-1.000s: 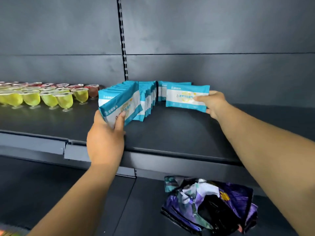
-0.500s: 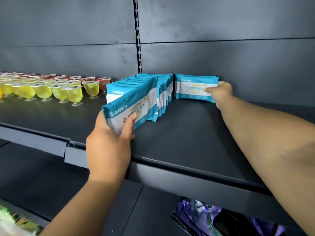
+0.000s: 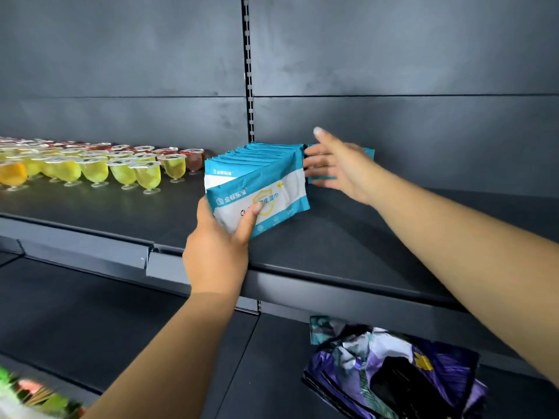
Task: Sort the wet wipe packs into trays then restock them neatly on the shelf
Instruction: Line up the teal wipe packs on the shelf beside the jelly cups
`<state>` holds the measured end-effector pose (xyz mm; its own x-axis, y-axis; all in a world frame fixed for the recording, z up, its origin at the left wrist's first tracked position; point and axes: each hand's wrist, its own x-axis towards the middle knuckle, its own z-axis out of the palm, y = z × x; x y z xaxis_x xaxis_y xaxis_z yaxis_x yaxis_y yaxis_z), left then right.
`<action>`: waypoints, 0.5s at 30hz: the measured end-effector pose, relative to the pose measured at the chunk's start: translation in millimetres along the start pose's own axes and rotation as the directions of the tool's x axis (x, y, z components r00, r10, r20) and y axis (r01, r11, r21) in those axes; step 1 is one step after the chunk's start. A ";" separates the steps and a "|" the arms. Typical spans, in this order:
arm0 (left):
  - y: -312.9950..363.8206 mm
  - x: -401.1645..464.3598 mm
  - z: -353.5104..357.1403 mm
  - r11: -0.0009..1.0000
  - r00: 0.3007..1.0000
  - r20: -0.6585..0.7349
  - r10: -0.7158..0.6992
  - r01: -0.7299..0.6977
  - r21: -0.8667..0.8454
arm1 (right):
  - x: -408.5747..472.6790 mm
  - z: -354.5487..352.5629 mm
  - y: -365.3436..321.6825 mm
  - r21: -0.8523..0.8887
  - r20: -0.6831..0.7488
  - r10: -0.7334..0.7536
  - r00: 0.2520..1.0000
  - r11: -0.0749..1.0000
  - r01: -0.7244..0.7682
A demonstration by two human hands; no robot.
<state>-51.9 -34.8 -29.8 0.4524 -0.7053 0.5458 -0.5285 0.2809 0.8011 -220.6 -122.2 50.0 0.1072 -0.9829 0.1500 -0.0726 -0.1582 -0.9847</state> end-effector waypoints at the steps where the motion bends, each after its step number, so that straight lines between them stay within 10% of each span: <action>1: 0.0 -0.2 -0.6 1.000 1.000 0.012 -0.005 0.005 0.017 | -12.6 7.1 -2.8 0.028 0.144 0.027 0.989 0.999 -0.032; 4: 3.2 -0.1 -4.7 0.995 0.997 0.078 -0.010 0.002 0.101 | -37.2 15.6 -0.1 -0.050 0.326 0.048 0.944 0.998 -0.034; 9: 1.9 -5.8 -8.0 0.960 0.968 0.174 0.182 -0.213 0.181 | -51.4 -14.7 4.0 -0.114 0.147 0.029 0.989 0.993 -0.013; 15: -14.4 -2.4 -3.8 0.615 0.601 0.458 0.655 -0.776 0.139 | -37.6 -72.5 12.0 -0.040 -0.332 -0.007 0.943 0.999 -0.007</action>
<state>-42.6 -34.6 -41.6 -0.4033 -0.5381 0.7402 -0.7763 0.6294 0.0346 -297.3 -94.0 39.0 -0.2276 -0.9574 0.1778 -0.1135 -0.1553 -0.9813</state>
